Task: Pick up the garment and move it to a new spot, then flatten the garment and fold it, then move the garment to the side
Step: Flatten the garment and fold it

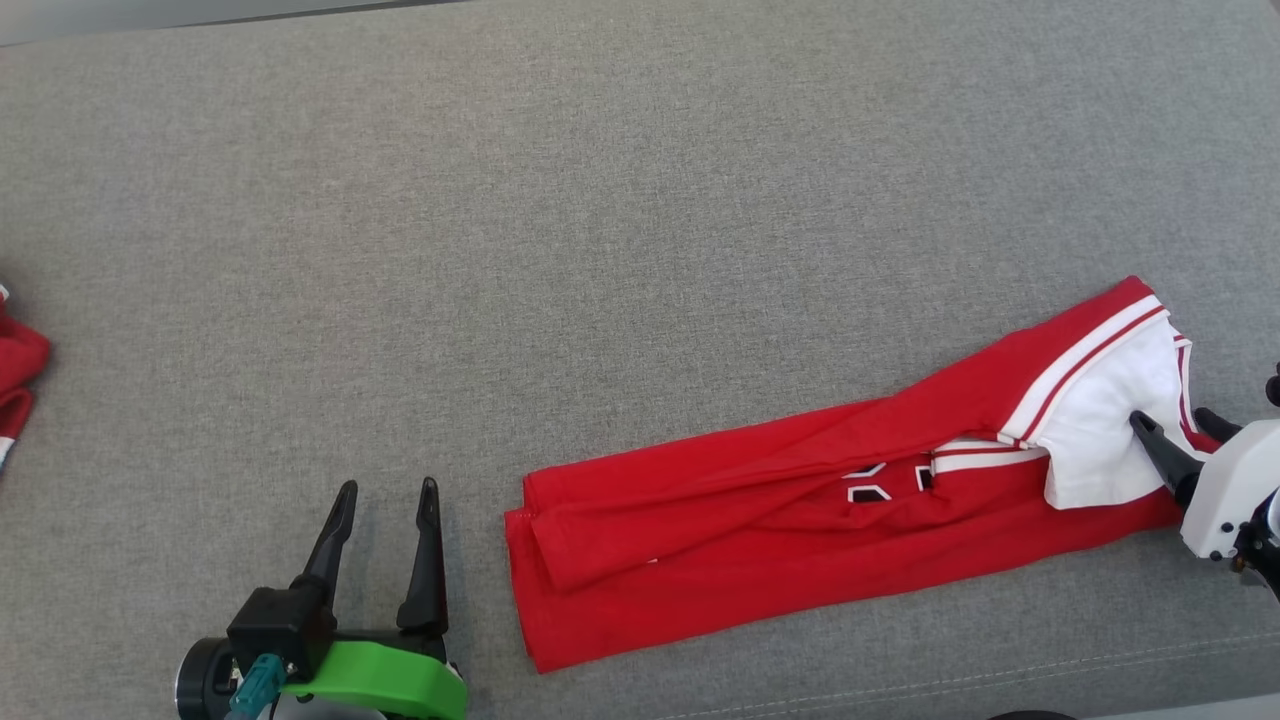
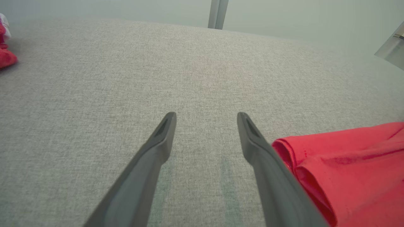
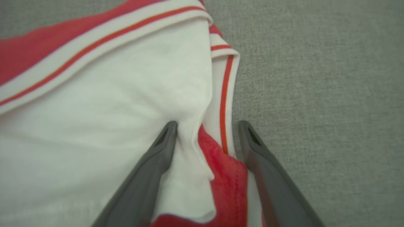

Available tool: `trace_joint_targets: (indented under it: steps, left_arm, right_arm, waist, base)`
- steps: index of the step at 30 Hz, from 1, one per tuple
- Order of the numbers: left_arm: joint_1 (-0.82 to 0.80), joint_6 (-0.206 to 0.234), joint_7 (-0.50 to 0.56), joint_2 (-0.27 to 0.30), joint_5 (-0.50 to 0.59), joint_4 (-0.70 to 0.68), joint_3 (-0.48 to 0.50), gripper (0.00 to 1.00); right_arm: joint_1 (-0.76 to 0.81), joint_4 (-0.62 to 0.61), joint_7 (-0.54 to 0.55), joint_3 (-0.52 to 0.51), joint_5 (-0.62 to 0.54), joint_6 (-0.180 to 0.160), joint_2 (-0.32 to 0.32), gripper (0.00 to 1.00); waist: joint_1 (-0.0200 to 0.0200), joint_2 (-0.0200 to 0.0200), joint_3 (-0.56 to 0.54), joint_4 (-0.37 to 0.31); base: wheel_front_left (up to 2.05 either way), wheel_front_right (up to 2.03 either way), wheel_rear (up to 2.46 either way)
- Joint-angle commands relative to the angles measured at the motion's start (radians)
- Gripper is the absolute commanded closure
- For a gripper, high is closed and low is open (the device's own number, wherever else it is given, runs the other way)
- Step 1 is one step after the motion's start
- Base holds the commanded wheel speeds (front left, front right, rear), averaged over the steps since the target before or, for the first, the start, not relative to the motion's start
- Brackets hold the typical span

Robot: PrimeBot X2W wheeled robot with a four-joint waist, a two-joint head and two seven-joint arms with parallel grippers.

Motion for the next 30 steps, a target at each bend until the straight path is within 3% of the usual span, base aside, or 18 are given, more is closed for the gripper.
trace_joint_targets:
  steps: [1,4,6,7,11,16,25,30]
  left_arm:
    - [0.007,-0.013,-0.003,-0.008,0.017,0.006,0.015,0.0]
    - [0.006,-0.025,-0.003,-0.017,0.028,0.011,0.026,0.0]
    - [0.006,-0.035,-0.003,-0.025,0.037,0.016,0.038,0.0]
    - [0.005,-0.041,-0.003,-0.03,0.04,0.019,0.042,0.0]
    - [-0.008,-0.062,-0.003,-0.044,0.056,0.026,0.058,0.0]
    - [-0.012,-0.088,-0.003,-0.055,0.074,0.035,0.084,0.0]
    - [-0.025,-0.148,-0.003,-0.071,0.116,0.07,0.106,0.0]
    - [-0.016,-0.165,-0.003,-0.084,0.131,0.081,0.117,0.0]
  right_arm:
    - [0.031,0.034,0.04,0.02,0.02,-0.005,0.02,0.0]
    - [0.04,0.034,0.062,0.033,0.041,-0.005,0.037,0.0]
    - [0.046,0.019,0.078,0.046,0.071,-0.004,0.056,0.8]
    - [0.049,0.007,0.086,0.052,0.089,-0.004,0.064,1.0]
    - [0.046,-0.068,0.085,0.028,0.191,-0.002,0.051,1.0]
    - [0.028,-0.092,0.081,-0.036,0.276,-0.004,-0.089,1.0]
    - [0.024,0.01,0.036,-0.14,0.285,-0.004,-0.321,1.0]
    - [0.01,-0.157,-0.009,-0.121,0.241,-0.003,-0.349,1.0]
  waist:
    - [0.0001,0.0,0.001,0.0]
    - [0.0001,0.0,0.003,0.0]
    - [0.0001,0.0,0.003,-0.002]
    - [0.0001,0.0,0.003,-0.002]
    - [0.0001,0.0,0.001,-0.007]
    - [0.0001,0.0,-0.015,-0.017]
    - [0.0001,0.0,-0.049,-0.018]
    - [0.0001,0.0,-0.063,-0.026]
  base:
    - [0.0,0.0,0.0]
    - [0.0,0.0,0.0]
    - [0.0,0.0,0.0]
    - [0.0,0.0,0.0]
    - [0.0,0.0,0.0]
    - [0.0,0.0,0.0]
    - [0.0,0.0,0.0]
    - [0.0,0.0,0.0]
